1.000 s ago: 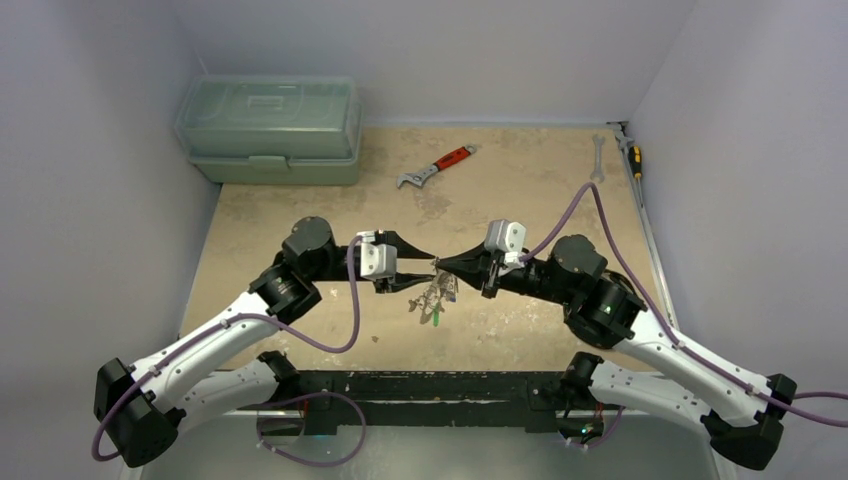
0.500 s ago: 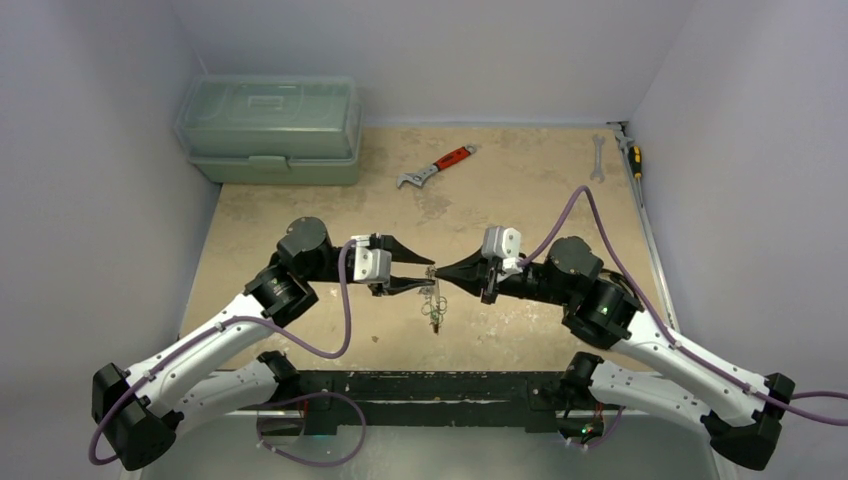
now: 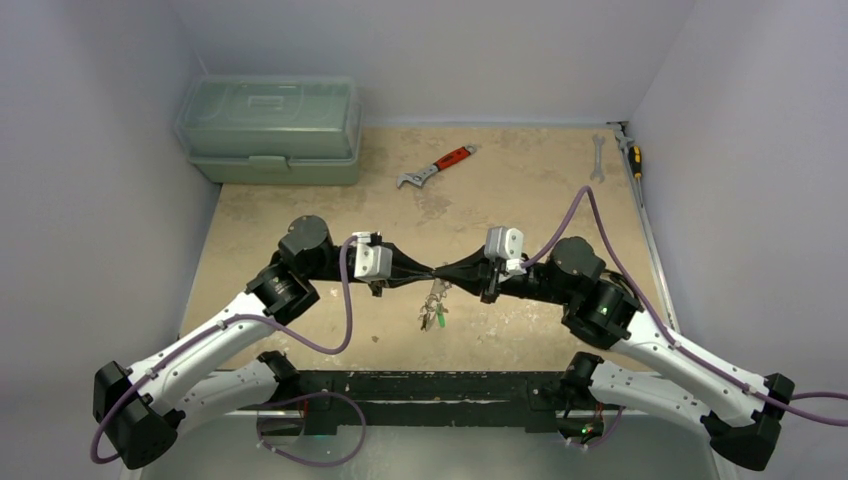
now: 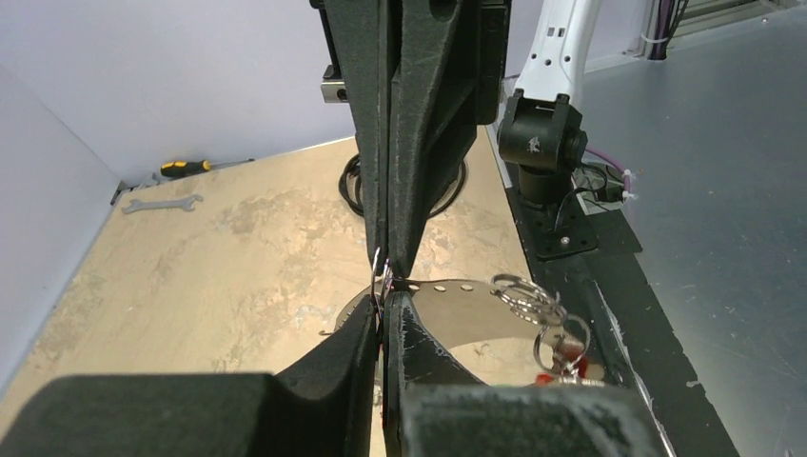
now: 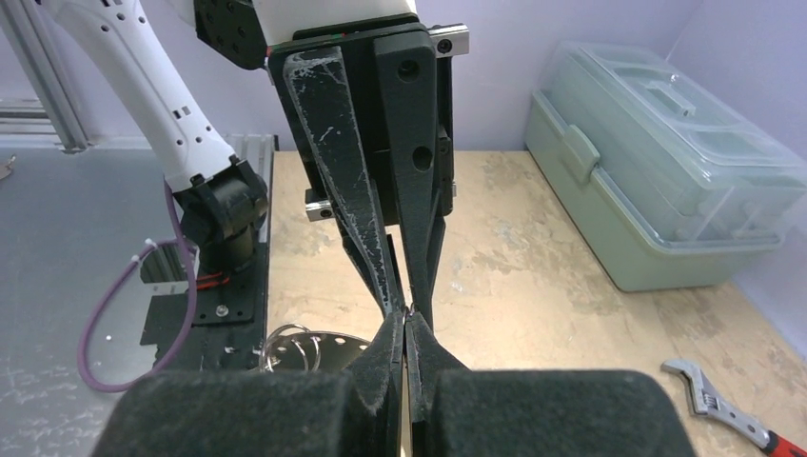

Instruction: Put the keys on the keyring

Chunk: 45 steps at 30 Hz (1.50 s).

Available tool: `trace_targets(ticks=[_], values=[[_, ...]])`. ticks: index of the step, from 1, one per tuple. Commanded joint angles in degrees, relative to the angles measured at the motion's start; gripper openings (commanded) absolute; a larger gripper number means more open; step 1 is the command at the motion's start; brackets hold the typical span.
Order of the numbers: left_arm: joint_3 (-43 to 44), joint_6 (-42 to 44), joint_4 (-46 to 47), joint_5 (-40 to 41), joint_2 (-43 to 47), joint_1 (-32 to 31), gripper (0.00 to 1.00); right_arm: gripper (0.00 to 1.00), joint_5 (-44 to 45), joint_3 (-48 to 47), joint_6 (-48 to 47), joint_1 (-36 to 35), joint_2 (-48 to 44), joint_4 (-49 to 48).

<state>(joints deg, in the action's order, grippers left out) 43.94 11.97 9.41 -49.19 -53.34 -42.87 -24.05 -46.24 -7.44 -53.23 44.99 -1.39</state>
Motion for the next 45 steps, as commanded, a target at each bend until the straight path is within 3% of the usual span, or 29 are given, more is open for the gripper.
trace_targets(ticks=[1, 10, 16, 19, 25, 32, 45], values=[[2.3, -2.3, 3.4, -1.4, 0.0, 0.2, 0.0, 0.0, -1.9, 0.5, 1.1, -0.2, 0.1, -6.3], [2.8, -0.8, 1.5, 0.7, 0.3, 0.4, 0.0, 0.01, 0.0, 1.2, 1.9, -0.2, -0.7, -5.3], [3.3, 1.2, -1.4, 4.1, 0.0, 0.4, 0.0, 0.36, 5.4, -2.3, 0.3, -0.2, -1.6, 3.5], [3.4, 1.7, -2.2, 4.9, -0.3, 0.4, 0.0, 0.46, 8.9, -5.5, -0.8, -0.2, -1.6, 10.0], [3.7, 2.1, -2.9, 5.1, -1.2, 0.5, 0.0, 0.5, 15.0, -11.6, -4.0, -0.2, 1.1, 21.2], [3.8, 2.6, -3.8, 6.1, -1.3, 0.5, 0.0, 0.5, 12.1, -16.8, -8.7, -0.2, 6.6, 28.6], [4.0, 2.0, -4.2, 6.5, -1.9, 0.3, 0.0, 0.46, 8.1, -19.0, -11.1, -0.2, 10.6, 28.1]])
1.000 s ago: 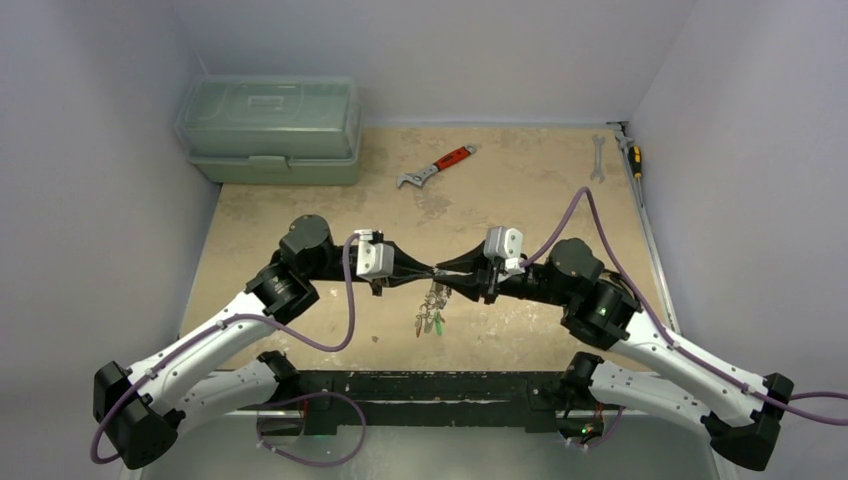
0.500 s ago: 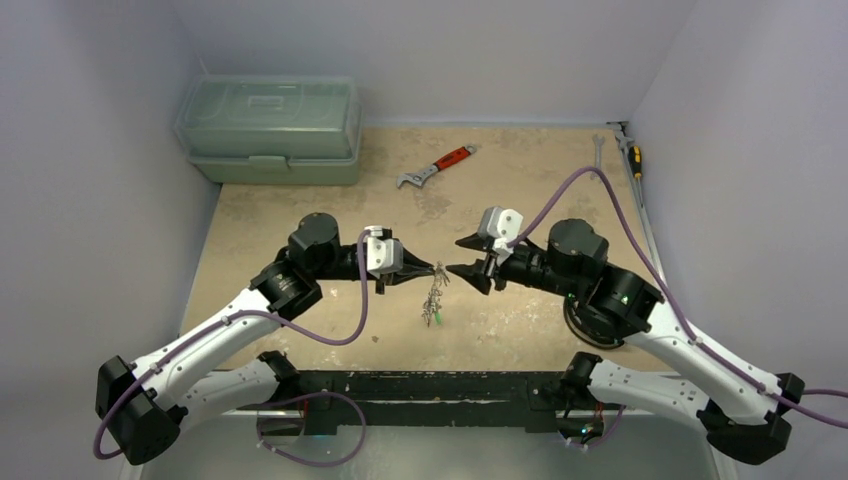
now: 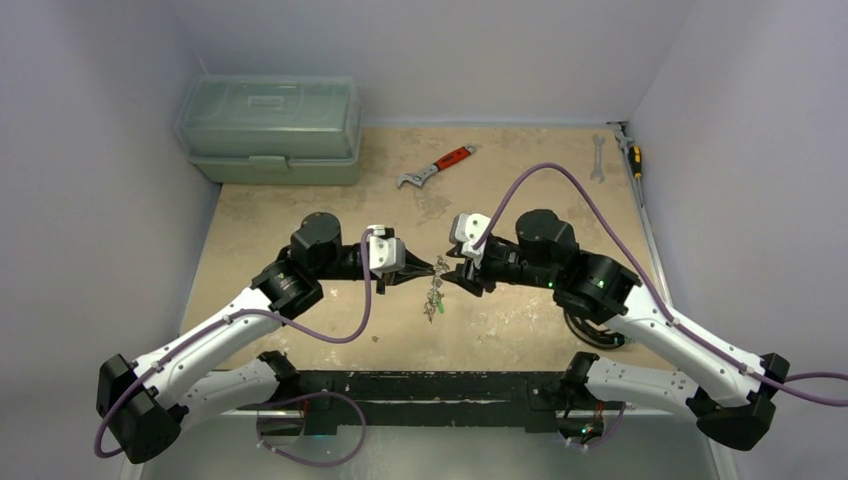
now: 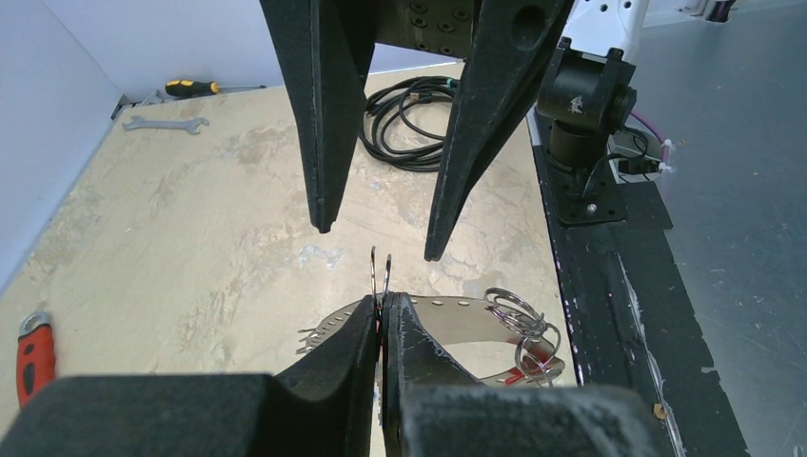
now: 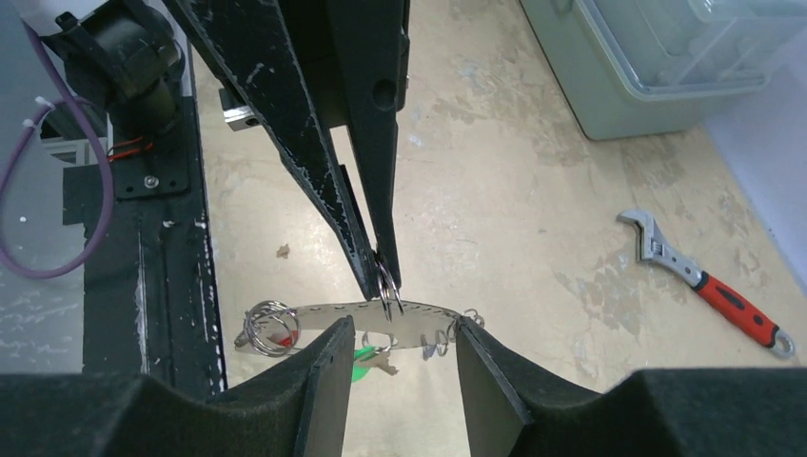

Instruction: Put the keys on the keyring

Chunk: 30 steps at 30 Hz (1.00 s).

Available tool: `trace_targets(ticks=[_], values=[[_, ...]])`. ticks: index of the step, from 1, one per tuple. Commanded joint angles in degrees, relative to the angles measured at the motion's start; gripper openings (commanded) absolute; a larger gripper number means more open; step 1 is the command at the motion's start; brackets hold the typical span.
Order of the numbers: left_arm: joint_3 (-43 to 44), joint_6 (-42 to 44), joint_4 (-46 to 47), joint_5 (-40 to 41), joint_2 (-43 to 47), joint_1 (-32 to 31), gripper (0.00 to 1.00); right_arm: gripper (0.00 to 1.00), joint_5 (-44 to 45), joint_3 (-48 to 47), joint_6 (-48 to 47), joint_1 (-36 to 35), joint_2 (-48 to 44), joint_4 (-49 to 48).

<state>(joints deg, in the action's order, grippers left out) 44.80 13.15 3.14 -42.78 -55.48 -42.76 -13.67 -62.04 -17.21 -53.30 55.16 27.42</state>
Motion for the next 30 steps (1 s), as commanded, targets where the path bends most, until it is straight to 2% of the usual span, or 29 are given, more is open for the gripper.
trace_targets(ticks=[1, 22, 30], values=[[3.1, 0.9, 2.1, 0.0, 0.2, 0.2, 0.0, 0.46, -2.4, -3.2, -1.3, -0.2, 0.6, -0.9], [3.2, 0.0, 2.2, 0.6, -0.2, 0.0, 0.0, 0.27, -3.9, -3.1, -1.7, -0.2, 2.7, -1.5], [3.2, -0.1, 2.2, 0.8, -0.2, -0.1, 0.0, 0.26, -4.2, -3.1, -1.3, -0.2, 3.5, -2.3]])
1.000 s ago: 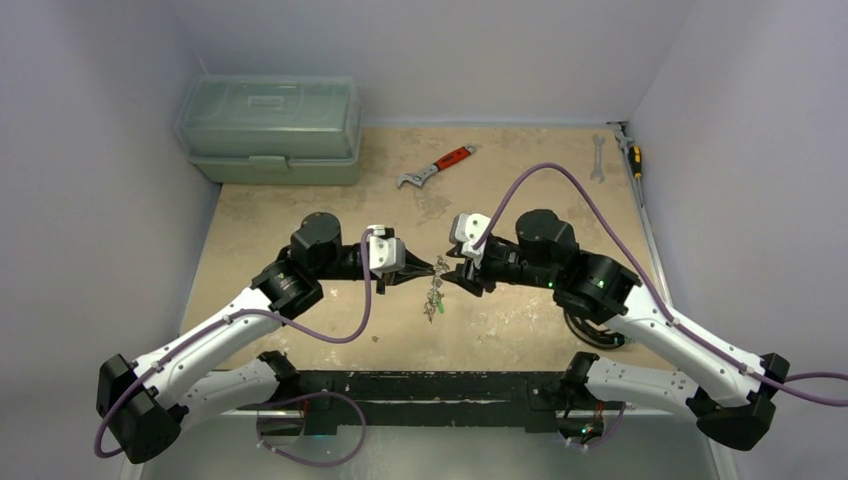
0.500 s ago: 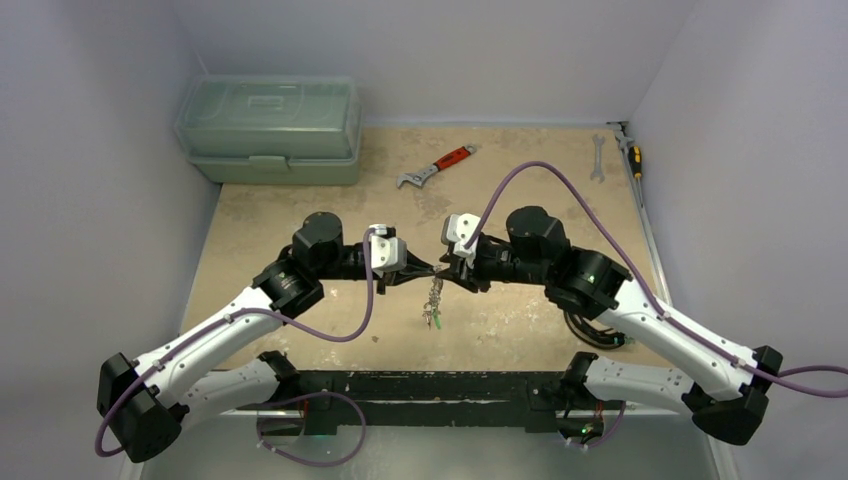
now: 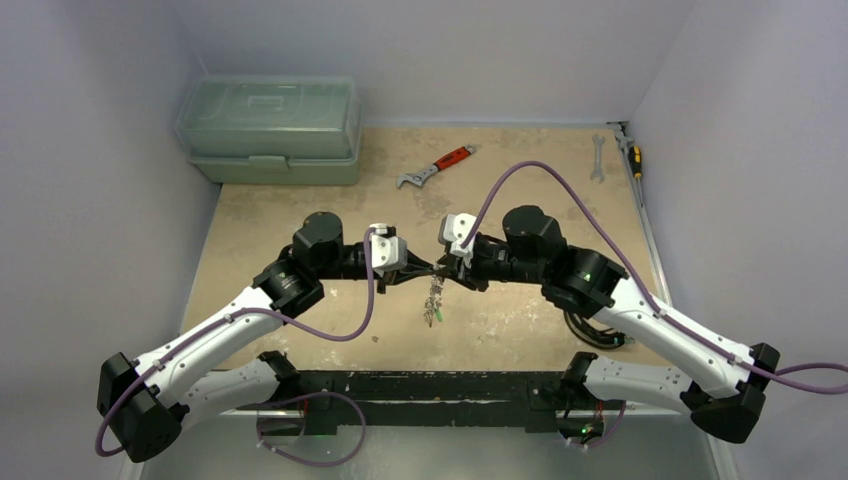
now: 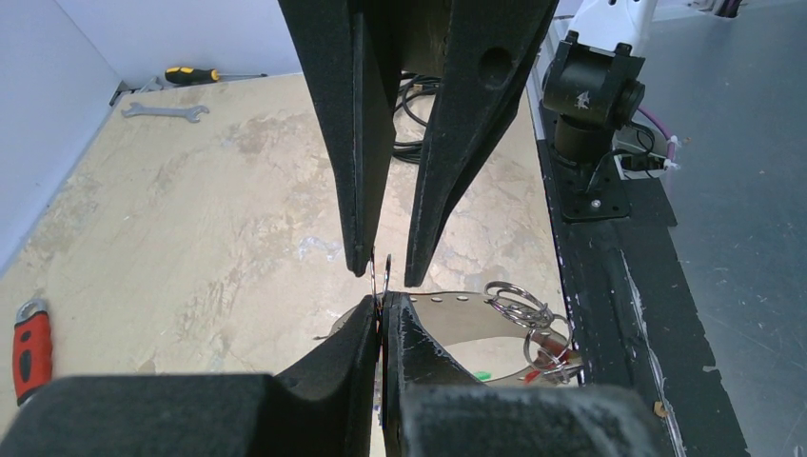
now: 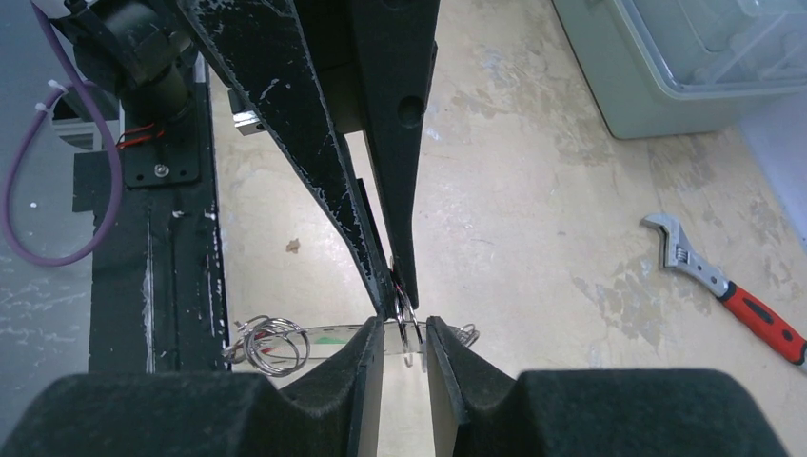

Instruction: Put the keys on the keyring

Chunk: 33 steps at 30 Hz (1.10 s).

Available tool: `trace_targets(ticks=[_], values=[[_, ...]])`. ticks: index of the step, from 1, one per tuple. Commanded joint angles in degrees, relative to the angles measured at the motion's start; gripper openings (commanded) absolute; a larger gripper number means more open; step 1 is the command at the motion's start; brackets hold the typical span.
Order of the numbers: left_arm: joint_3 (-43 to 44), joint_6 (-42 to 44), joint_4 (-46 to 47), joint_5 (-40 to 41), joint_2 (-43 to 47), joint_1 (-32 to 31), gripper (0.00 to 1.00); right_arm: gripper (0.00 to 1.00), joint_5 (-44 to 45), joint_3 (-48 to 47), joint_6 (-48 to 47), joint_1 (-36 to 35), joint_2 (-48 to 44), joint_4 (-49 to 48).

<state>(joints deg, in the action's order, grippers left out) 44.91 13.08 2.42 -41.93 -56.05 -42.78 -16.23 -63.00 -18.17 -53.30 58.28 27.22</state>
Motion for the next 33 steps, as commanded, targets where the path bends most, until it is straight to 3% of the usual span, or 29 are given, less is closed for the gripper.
trace_targets(ticks=[1, 6, 15, 22, 24, 29, 31, 33], values=[[3.1, 0.1, 2.9, 0.0, 0.3, 0.0, 0.0, 0.26, -1.5, -2.1, -0.3, -0.2, 0.5, -2.2], [3.0, 0.0, 2.9, 0.0, 0.0, -0.1, 0.0, 0.21, -1.0, -1.8, -0.1, -0.2, 0.1, -3.4], [3.0, 0.0, 2.9, 0.2, 0.0, -0.2, 0.0, 0.01, -0.7, -1.2, 0.0, -0.2, -0.2, -4.2], [3.0, 0.4, 2.9, 0.3, 0.1, -0.3, 0.0, 0.0, -1.7, 2.0, 0.8, -0.2, -3.0, -8.5], [3.0, 0.7, 2.8, 0.3, 0.3, -0.3, 0.1, 0.0, -1.7, 2.7, 0.9, -0.2, -3.6, -9.3], [3.0, 3.0, 1.6, 0.1, 2.0, -0.3, 0.58, 0.0, -1.0, 4.1, 1.2, -0.2, -5.0, -10.7], [3.0, 5.1, -0.4, 0.1, 3.1, -0.2, 0.66, 0.0, -0.5, 4.4, 1.4, -0.2, -5.6, -11.2], [3.0, 7.0, -1.7, 0.0, 4.3, 0.1, 0.65, 0.0, -0.1, 4.8, 1.7, -0.2, -6.2, -11.7]])
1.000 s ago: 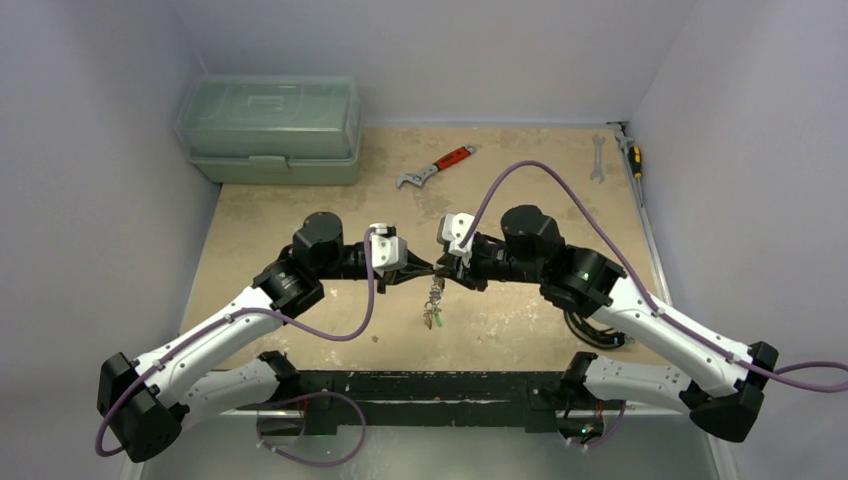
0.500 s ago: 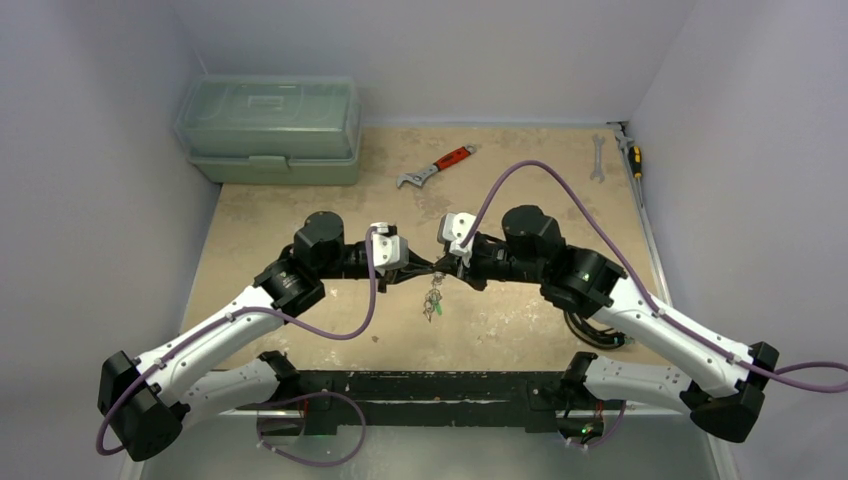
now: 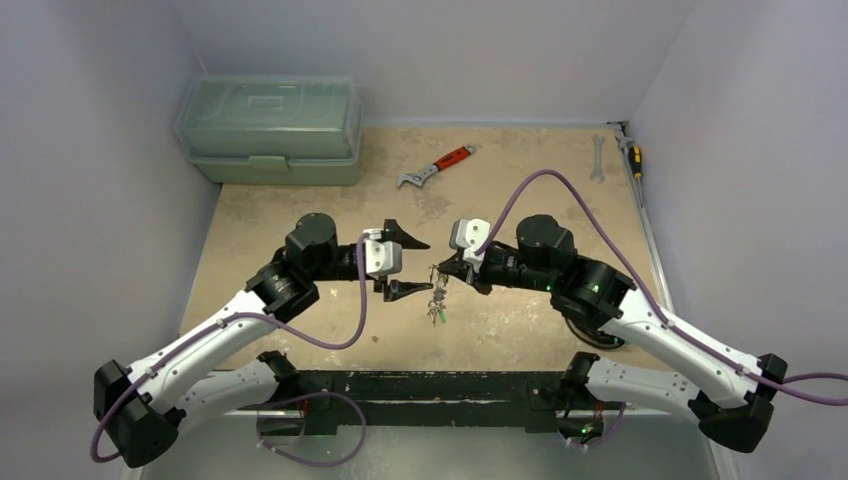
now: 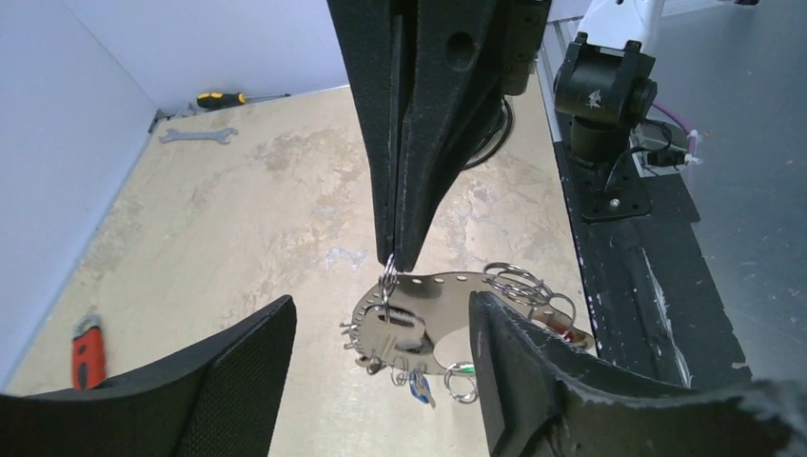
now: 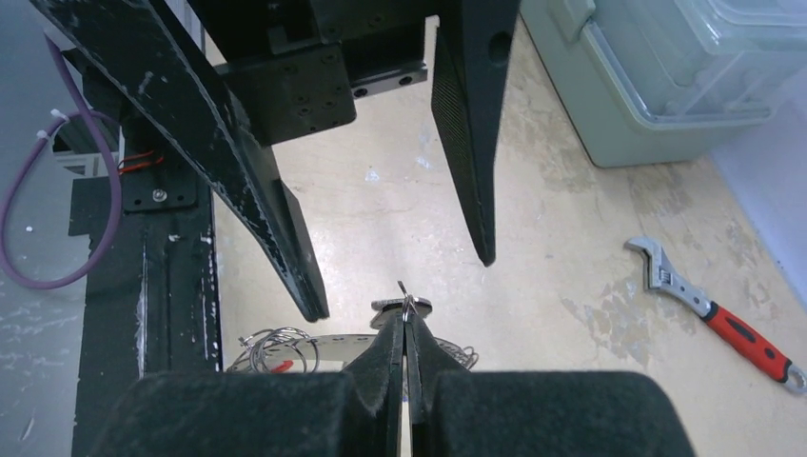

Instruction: Put the keys on the keyring

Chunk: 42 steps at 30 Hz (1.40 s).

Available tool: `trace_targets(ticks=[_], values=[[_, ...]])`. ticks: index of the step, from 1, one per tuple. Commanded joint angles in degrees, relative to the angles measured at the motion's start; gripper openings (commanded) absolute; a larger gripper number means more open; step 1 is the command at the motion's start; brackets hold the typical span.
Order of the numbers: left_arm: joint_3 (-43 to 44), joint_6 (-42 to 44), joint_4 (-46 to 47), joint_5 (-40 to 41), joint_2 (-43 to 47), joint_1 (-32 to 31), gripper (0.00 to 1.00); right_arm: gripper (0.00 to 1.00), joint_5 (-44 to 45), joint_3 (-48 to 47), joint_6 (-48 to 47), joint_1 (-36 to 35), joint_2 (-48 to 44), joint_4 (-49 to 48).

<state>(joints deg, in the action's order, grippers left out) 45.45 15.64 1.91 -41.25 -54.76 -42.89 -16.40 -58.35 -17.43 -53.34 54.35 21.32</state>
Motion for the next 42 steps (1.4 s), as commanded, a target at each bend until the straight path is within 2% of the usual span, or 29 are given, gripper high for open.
trace_targets(ticks=[1, 6, 9, 17, 22, 31, 36, 42], values=[[2.3, 5.2, -1.6, -0.7, 3.6, 0.3, 0.63, 0.0, 0.1, 0.3, 1.1, -0.2, -2.7, -5.9], [2.1, 6.1, -1.3, -1.6, 4.3, 0.6, 0.46, 0.0, -0.2, 0.9, 1.8, -0.2, -3.5, -6.8], [2.1, 5.8, -0.8, -2.5, 3.7, 0.6, 0.39, 0.0, -0.3, 1.0, 2.1, -0.2, -3.6, -6.7], [1.3, 3.3, 2.6, -3.7, 2.7, 0.6, 0.37, 0.0, -1.3, 1.3, 2.4, -0.2, -3.9, -6.9], [1.5, 2.3, 3.3, -3.2, 1.7, 0.6, 0.28, 0.0, -1.9, 1.4, 2.5, -0.2, -3.8, -7.1], [1.1, 1.5, 3.9, -2.5, 1.1, 0.6, 0.19, 0.0, -2.4, 1.3, 2.6, -0.2, -3.8, -7.5], [1.2, 1.0, 4.2, -2.3, 0.9, 0.6, 0.0, 0.0, -2.6, 1.3, 2.7, -0.2, -3.9, -7.4], [1.0, 1.0, 4.1, -1.8, 1.0, 0.6, 0.0, 0.0, -2.7, 1.0, 2.8, -0.2, -4.2, -7.7]])
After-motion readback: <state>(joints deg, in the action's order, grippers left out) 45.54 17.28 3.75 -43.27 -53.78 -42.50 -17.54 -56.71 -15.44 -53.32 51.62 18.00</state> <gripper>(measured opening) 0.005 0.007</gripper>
